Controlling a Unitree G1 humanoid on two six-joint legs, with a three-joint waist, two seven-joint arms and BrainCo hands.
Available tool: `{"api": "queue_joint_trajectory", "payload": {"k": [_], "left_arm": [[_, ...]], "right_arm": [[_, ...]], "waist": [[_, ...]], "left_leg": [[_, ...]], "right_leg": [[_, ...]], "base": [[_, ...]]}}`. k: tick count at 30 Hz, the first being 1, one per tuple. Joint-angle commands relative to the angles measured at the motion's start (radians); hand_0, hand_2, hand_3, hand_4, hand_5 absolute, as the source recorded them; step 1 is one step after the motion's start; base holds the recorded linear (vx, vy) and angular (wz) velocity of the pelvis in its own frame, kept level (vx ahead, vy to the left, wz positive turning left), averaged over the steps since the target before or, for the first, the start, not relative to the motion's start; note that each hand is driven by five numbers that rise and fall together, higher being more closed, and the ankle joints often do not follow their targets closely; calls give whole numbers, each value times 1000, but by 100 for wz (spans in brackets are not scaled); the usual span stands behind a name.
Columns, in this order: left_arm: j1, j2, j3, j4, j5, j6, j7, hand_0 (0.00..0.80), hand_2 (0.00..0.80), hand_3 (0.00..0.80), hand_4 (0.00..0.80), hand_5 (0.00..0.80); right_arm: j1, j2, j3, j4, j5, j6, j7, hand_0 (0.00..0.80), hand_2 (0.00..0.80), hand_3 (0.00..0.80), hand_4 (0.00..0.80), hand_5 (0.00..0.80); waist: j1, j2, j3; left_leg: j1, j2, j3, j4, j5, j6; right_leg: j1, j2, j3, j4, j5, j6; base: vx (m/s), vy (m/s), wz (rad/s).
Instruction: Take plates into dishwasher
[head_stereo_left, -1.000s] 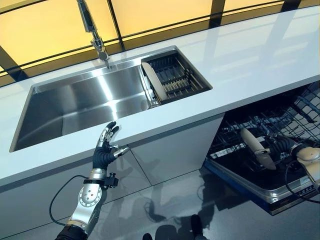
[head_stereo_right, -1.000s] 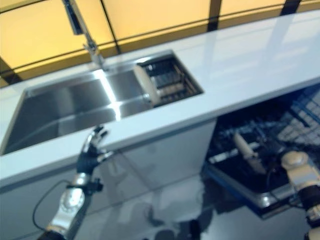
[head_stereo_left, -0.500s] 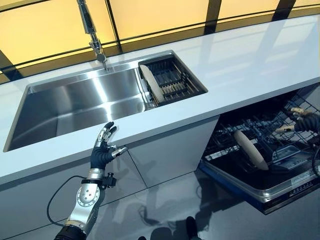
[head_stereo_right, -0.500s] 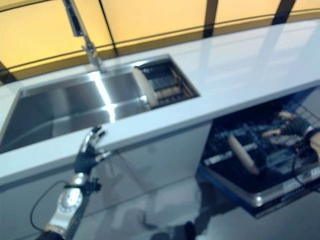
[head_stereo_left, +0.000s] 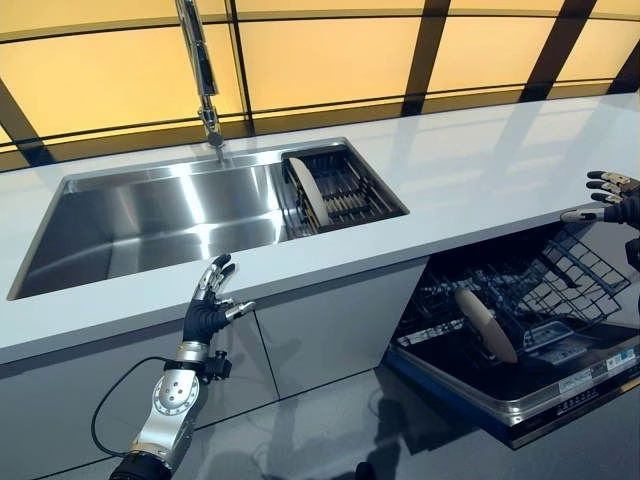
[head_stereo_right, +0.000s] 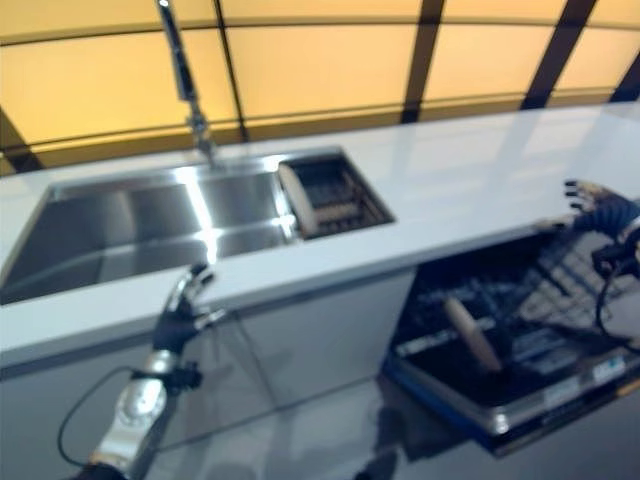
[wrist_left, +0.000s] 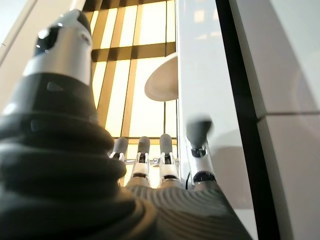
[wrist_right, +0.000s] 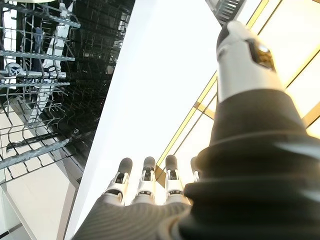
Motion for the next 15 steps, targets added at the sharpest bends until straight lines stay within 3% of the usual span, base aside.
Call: {"api": "queue_joint_trajectory", "payload": {"k": [1,6,15], "left_arm": [[-25,34,58,82,-24,25,25,0,0,0,0,0],[-33,32,60,92,-32,28,3,0,0,0,0,0],[-34,26,36,20,32,42,5,0,0,0,0,0]], "right_arm": [[-208,17,84,15,63,-37,-51,0,0,0,0,0],[-305,69,113,-36,170,-48,-103,0,0,0,0,0],[-276,255,105,-149,145,10,-189,0,0,0,0,0]], "waist": [[30,-42,-32],[50,-46,-43],[94,-36,-40]], "left_leg": [[15,11,-81,2,-35,1],[2,9,-96,2,-21,1],[8,8,-124,2,-16,7]], "right_leg": [[56,-15,-17,10,-38,29],[52,-19,-31,10,-29,28],[72,-30,-56,10,-32,26]], "base": [[0,0,0],[0,0,0],[23,-12,10]]}}
